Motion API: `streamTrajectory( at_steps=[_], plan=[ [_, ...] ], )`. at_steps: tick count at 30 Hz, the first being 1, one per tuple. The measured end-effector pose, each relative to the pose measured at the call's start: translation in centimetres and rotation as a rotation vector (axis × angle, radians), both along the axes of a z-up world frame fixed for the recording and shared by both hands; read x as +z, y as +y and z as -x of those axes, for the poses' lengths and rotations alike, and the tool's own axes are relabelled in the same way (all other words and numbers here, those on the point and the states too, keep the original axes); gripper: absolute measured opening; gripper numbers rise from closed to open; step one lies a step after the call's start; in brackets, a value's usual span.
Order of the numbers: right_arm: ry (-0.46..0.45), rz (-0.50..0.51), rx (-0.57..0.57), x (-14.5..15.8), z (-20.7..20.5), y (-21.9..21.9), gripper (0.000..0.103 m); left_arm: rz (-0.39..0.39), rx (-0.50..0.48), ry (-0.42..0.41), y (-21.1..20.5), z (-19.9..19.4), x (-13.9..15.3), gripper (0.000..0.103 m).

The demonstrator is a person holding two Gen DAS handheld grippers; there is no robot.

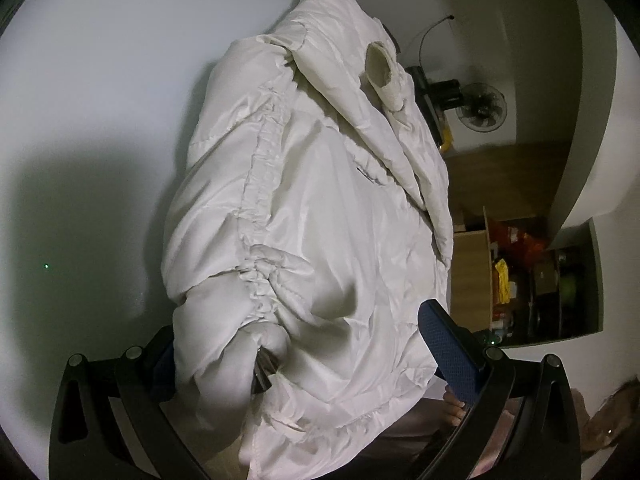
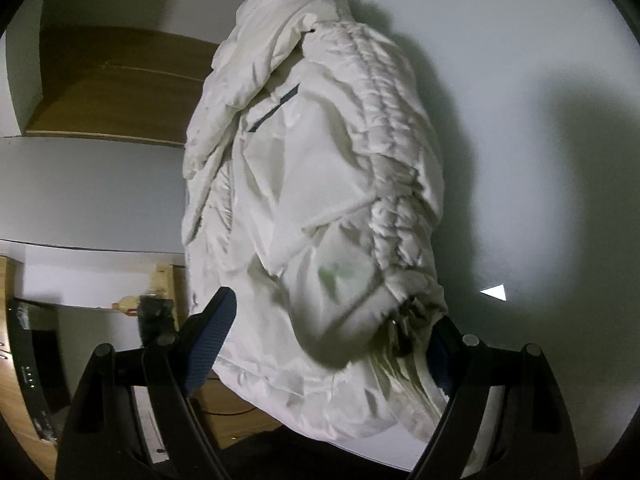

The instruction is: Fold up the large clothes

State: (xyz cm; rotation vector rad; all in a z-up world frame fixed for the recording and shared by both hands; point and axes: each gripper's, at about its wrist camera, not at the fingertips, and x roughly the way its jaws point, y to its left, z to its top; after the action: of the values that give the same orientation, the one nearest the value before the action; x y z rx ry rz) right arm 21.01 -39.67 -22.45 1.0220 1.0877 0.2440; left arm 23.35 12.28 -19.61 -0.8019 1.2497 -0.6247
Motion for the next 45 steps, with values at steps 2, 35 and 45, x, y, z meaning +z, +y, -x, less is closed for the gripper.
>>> streamTrajectory(
  at_steps=[2, 35, 45],
  plan=[
    [0.019, 0.03, -0.001, -0.2, -0.2, 0.2, 0.057, 0.013, 0.013, 0.011, 0.1, -0.1, -0.2, 0.101],
    [-0.026, 0.103, -0.017, 1.3, 4.6, 0.6, 0.012, -0.148, -0.015, 0.032, 0.4, 4.5, 0.4, 0.013],
    [-0.089, 0.027, -0.015, 3.2, 9.2, -0.1, 0.012, -0.1, -0.056, -0.009, 1.6, 8.2, 2.7, 0.014]
  ],
)
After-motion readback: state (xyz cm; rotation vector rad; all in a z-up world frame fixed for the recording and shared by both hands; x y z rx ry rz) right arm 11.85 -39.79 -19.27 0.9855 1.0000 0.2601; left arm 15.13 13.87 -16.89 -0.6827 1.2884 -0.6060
